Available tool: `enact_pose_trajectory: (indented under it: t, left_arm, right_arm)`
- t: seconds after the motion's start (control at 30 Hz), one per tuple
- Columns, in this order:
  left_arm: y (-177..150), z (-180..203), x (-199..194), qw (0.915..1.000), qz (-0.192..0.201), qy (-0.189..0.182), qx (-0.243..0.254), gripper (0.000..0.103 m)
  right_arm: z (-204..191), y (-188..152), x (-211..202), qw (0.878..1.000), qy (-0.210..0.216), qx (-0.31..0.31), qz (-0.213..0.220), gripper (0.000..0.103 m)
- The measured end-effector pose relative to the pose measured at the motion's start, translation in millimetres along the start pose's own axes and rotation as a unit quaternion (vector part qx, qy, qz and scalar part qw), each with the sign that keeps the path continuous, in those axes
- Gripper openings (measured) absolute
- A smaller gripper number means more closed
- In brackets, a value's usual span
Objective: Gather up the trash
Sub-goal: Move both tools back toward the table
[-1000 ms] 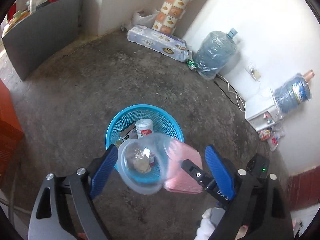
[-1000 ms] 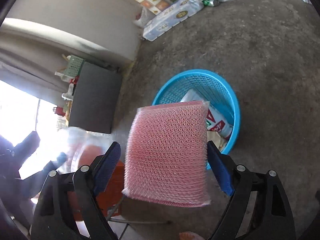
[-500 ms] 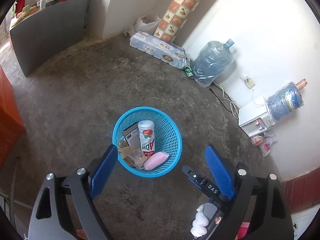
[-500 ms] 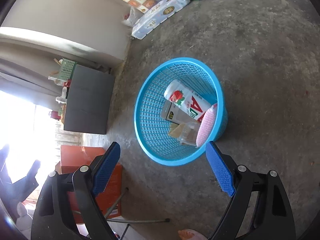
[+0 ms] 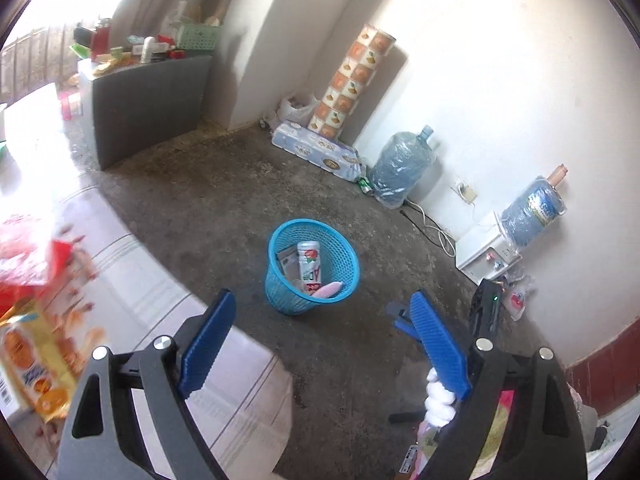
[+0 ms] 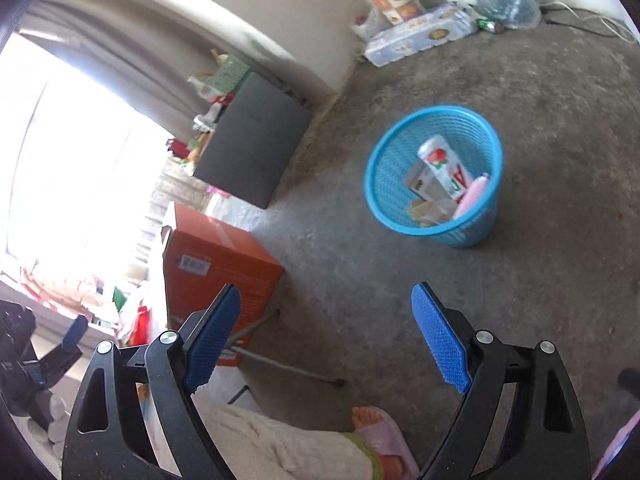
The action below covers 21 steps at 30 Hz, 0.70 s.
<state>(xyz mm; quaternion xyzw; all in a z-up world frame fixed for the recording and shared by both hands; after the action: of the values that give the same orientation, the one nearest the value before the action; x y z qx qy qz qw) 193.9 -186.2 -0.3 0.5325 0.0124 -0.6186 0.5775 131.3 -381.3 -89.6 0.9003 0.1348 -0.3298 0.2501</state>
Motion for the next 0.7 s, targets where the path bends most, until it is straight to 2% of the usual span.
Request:
enact_pose_trajectory:
  t: [0.07,0.17,0.27,0.33,0.43,0.53,0.63,0.7]
  left_arm:
    - [-17,-22,-39,0.9989,0.034,0.031,-0.008,0.087]
    - [-41,-59,-91,0.9927,0.082,0.081,-0.035,0.087]
    - [-65,-98,-135,0.9821,0.122,0.126,-0.067,0.087]
    - [-76,-127,-156,0.975,0.135,0.149,-0.095,0.087]
    - [-82,-165,-180,0.9659,0.155,0.167,-0.123,0.087]
    - [-75,-193,-186,0.9612,0.164,0.179,-0.131,0.087]
    - [-61,-222,-182,0.9615,0.157,0.178,-0.139,0.087]
    - [-53,-239,-172,0.9665,0.137,0.16,-0.147,0.087]
  right_arm:
    - [-33,1,-2,0.999,0.026,-0.033,0.0,0.084]
    - [-81,-7,0,0.994,0.068,-0.08,-0.011,0.084]
    - [-127,-23,12,0.985,0.105,-0.128,-0.042,0.084]
    - [-153,-38,24,0.977,0.13,-0.153,-0.073,0.084]
    - [-191,-62,49,0.962,0.151,-0.192,-0.12,0.084]
    - [-225,-82,71,0.948,0.166,-0.217,-0.161,0.082]
    - [-251,-94,92,0.94,0.167,-0.229,-0.191,0.077]
    - [-264,-98,106,0.937,0.168,-0.231,-0.201,0.075]
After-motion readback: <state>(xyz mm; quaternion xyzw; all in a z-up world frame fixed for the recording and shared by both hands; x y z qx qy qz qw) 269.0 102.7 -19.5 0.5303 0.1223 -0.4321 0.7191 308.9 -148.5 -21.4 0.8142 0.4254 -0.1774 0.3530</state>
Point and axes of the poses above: each gripper's, at about its wrist camera, not at the fingertips, and x roughly the way its jaws point, z to its right, y to its top, the point moved 4 cm from there along x, roughly the way its jaws point, and after that the axes turned 3 degrees about -x, right-handed, at the moved point
